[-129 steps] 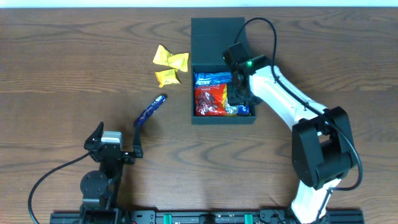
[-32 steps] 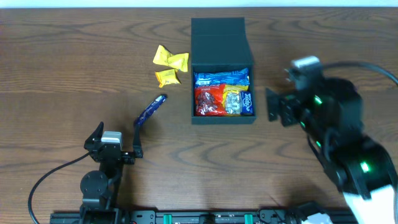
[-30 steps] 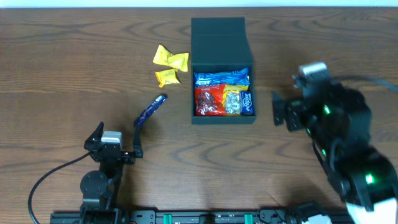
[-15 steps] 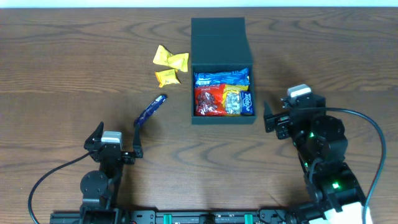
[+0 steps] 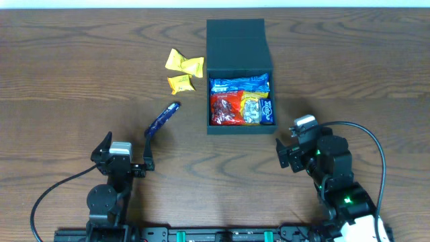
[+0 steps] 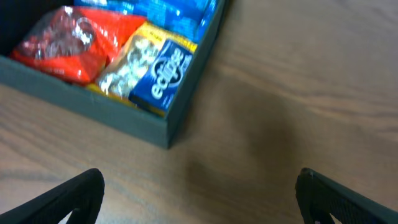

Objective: Pack container

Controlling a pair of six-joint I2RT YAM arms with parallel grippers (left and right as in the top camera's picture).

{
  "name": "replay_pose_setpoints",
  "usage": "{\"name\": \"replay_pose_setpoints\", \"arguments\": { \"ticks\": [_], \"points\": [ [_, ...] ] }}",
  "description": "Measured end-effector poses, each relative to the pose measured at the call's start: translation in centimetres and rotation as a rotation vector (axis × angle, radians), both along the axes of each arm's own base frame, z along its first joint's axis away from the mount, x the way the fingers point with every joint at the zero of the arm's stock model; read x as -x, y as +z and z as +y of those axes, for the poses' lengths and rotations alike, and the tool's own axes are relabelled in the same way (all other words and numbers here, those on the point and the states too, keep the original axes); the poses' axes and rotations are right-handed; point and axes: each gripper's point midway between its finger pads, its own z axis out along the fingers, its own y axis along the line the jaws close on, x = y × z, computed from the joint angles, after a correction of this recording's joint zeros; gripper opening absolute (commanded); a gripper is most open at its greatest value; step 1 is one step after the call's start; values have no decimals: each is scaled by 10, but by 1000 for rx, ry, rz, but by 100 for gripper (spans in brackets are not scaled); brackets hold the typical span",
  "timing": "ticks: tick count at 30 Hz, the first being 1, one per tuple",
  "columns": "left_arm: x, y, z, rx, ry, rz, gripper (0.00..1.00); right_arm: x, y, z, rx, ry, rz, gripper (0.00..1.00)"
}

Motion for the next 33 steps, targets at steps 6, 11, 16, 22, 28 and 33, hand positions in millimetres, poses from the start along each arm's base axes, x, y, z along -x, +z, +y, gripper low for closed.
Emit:
{"name": "replay_pose_setpoints", "arguments": {
  "ticks": [6, 11, 16, 22, 28, 33],
  "points": [
    [0, 1, 0, 0, 1, -2, 95, 0, -1, 0, 0, 1, 2, 99],
    [-2, 17, 5, 7, 30, -73, 95, 1, -1, 0, -1, 2, 2, 99],
    [3, 9, 5, 49, 37, 20, 95, 0, -1, 0, -2, 3, 2, 99],
    [25, 103, 8, 75, 42, -78, 95, 0, -1, 0, -2, 3, 2, 99],
    [12, 148, 6, 68, 42, 32, 95, 0, -1, 1, -2, 3, 2, 99],
    [-29, 144, -15, 68, -51, 355, 95, 0, 0, 1, -2, 2, 1, 99]
  ]
}}
